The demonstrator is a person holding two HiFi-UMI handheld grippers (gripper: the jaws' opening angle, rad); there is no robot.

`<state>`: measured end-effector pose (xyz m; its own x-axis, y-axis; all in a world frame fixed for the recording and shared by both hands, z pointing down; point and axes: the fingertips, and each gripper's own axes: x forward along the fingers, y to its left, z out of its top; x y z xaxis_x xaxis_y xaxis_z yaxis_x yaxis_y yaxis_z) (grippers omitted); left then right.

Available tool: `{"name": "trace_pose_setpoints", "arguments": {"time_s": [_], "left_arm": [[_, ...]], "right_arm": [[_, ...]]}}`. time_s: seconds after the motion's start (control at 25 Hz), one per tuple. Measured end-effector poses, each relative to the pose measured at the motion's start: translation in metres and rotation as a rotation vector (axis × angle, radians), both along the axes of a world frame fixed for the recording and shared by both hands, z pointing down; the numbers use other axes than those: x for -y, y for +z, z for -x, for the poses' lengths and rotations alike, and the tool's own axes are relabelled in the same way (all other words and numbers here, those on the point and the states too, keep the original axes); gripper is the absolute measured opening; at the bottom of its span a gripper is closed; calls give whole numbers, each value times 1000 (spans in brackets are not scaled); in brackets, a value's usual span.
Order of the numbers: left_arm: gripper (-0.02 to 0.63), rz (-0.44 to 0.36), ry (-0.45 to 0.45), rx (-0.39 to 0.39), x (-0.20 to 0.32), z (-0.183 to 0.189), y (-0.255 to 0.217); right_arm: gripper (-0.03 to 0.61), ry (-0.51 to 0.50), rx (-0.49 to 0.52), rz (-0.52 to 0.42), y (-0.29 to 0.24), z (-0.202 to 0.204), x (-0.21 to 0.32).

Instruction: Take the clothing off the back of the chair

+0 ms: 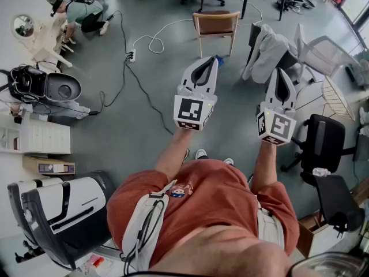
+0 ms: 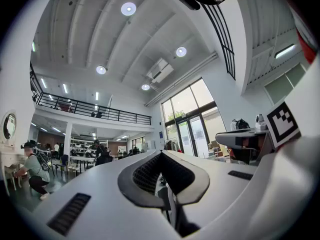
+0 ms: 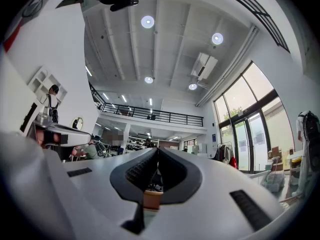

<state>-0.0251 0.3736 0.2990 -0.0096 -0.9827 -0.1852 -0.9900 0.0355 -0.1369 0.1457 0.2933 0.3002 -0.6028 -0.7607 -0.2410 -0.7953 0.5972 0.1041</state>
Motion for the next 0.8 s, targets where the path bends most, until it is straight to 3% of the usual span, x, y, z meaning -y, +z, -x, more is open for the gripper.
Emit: {"name": "trace_pose_setpoints", "arguments": {"time_s": [0.4,0.8], "left_arm": [[14,1,-32,-7,-17,40,7],[14,-4,-68,-4,-48,103,8]], "right_arm": [[21,-39,-14,14,10,50,-11],[23,-81,70,33,7,107,-30]]}}
